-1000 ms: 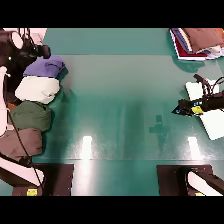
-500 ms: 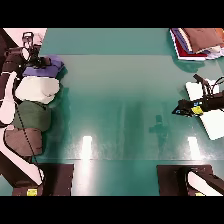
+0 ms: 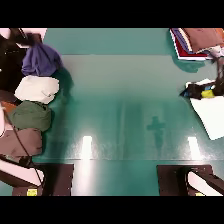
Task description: Fold the shirts.
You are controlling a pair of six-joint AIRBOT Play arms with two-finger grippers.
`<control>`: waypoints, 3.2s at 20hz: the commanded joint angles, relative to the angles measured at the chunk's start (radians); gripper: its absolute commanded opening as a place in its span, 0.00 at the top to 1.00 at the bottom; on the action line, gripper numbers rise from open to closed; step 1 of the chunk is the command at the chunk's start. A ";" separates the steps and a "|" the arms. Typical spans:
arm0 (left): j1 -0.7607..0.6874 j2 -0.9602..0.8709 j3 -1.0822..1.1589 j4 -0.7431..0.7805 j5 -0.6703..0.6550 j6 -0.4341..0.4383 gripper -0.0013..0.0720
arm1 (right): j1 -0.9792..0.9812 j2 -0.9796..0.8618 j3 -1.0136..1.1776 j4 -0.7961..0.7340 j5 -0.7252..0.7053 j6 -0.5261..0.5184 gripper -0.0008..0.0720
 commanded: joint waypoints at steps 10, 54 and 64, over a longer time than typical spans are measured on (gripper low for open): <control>-0.516 0.430 -0.083 -0.023 -0.416 -0.027 0.95 | 0.001 0.000 0.412 -0.001 -0.139 0.000 0.96; -0.008 0.175 -0.798 -0.591 -0.055 0.148 0.95 | 0.325 -0.214 -0.327 0.263 -0.118 -0.087 0.37; -0.009 0.177 -0.798 -0.589 -0.116 0.167 0.95 | 0.472 -0.499 -0.201 0.434 -0.232 -0.178 0.92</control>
